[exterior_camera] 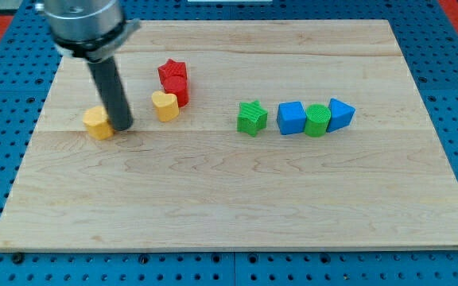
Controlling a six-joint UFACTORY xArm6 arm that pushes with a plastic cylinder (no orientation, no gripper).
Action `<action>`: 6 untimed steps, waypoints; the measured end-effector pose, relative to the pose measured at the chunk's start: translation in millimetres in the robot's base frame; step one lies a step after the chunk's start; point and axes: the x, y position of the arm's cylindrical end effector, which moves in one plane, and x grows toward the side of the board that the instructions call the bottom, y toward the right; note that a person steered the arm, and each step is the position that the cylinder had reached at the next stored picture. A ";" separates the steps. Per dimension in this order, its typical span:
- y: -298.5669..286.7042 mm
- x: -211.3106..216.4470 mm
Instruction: Push the green star slightly to the right
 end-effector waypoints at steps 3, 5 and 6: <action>113.0 15.9; 174.0 -23.4; 124.4 -27.7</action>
